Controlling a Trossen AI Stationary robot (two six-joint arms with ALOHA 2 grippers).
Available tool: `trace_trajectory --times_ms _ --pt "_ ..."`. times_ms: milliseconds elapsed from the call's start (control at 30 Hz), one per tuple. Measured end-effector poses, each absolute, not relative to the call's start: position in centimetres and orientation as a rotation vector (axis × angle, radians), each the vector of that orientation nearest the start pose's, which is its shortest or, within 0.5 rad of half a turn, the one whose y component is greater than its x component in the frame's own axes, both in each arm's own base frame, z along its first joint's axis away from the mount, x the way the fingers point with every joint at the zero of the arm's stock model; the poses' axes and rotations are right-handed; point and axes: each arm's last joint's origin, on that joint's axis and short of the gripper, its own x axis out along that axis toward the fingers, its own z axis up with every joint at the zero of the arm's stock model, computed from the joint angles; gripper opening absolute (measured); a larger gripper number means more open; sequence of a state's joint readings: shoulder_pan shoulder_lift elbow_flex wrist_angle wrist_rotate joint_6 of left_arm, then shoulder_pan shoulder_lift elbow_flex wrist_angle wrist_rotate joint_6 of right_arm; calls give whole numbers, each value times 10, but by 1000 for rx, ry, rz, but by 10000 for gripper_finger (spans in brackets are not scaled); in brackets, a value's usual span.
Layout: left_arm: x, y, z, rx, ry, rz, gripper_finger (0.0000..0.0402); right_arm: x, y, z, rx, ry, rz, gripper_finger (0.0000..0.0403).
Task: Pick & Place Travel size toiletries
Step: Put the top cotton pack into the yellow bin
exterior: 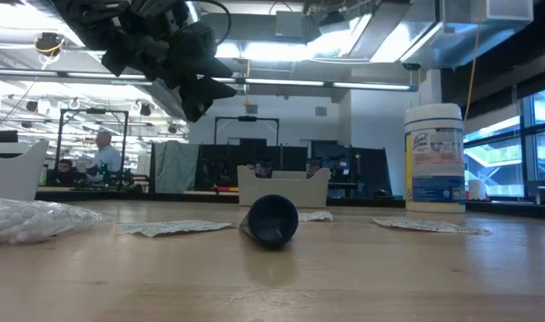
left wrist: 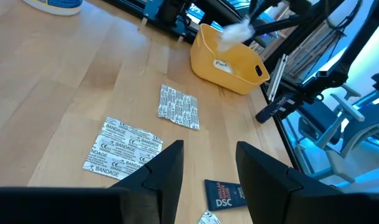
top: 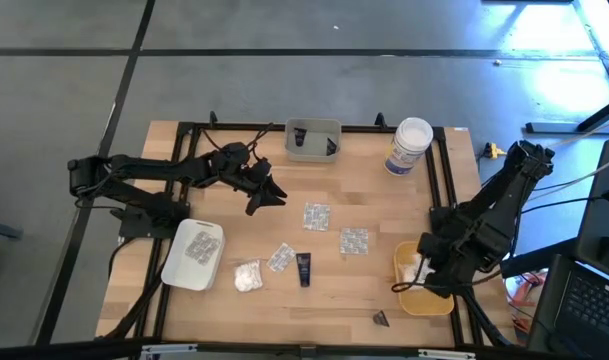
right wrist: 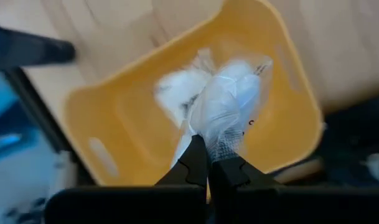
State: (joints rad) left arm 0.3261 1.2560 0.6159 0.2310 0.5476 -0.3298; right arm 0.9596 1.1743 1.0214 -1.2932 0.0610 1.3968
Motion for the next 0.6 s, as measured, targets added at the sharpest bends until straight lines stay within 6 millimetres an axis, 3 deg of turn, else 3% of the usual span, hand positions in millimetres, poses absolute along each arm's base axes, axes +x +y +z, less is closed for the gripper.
trace_trajectory --times_ms 300,600 --pt "247 68 220 -497 406 -156 144 115 163 252 73 1551 -124 0" --pt "247 68 220 -496 405 -156 143 124 176 227 -110 1663 -139 0"
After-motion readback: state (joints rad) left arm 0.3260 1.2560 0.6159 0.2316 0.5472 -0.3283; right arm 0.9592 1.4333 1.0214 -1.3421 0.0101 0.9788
